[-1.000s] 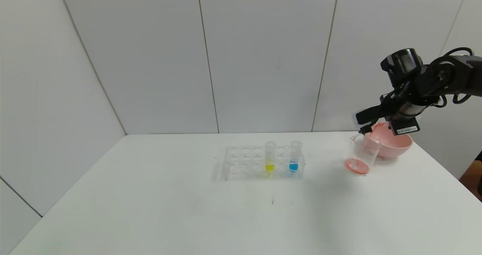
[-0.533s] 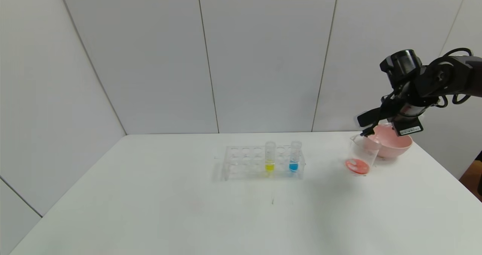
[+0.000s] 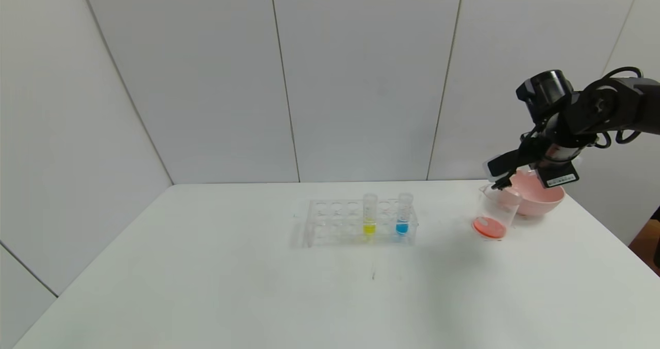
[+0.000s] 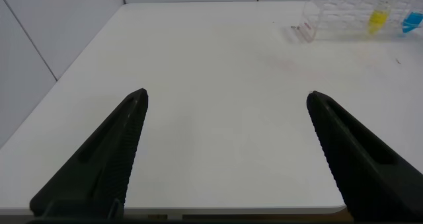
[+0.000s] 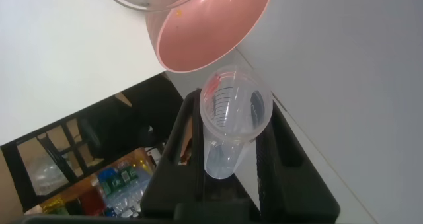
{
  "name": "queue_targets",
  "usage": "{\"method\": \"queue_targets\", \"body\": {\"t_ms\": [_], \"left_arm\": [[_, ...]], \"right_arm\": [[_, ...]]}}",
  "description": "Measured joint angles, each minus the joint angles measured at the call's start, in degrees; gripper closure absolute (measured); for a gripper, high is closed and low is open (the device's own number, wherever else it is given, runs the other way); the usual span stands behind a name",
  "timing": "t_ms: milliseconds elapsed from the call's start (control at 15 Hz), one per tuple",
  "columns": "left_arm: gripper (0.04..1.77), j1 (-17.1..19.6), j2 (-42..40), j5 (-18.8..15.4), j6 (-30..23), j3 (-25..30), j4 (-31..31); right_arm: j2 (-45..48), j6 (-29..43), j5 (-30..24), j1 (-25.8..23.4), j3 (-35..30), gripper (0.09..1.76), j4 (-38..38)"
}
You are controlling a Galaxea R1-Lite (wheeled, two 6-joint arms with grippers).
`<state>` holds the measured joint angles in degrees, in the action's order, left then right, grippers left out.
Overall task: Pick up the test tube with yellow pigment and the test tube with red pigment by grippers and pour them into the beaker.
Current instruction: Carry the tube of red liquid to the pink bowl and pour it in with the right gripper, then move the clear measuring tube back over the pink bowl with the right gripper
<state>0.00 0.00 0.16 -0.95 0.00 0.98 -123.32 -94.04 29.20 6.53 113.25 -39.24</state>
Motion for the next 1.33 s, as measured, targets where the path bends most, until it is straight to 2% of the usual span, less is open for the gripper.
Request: {"method": "queue_targets", "body": {"t_ms": [333,400,533,733,1067,1200,1333], "left_arm": [[0.09,0.0,0.0,0.0,0.0,0.0,0.0],[0.09,0.0,0.0,0.0,0.0,0.0,0.0],[0.09,0.0,0.0,0.0,0.0,0.0,0.0],[0.09,0.0,0.0,0.0,0.0,0.0,0.0],[0.09,0.0,0.0,0.0,0.0,0.0,0.0],[0.09,0.0,0.0,0.0,0.0,0.0,0.0],[0.09,0.0,0.0,0.0,0.0,0.0,0.0]], "right_arm": [[0.1,0.7,-0.7,-0.1,-0.1,1.34,1.2],[0.3,0.9,-2.8,-0.2,0.1,1.34,1.8],[0.9,1.6,-10.7,-1.1,0.4,1.34,2.5],[2.2,4.7,-26.7,-3.8,0.3,1.34,2.0],[5.2,31.6,-49.3,-6.0,0.0,1.34,1.2],[6.7,42.4,-56.2,-6.2,0.0,1.34,1.8],[7.6,51.1,-59.8,-6.3,0.0,1.34,5.9]]}}
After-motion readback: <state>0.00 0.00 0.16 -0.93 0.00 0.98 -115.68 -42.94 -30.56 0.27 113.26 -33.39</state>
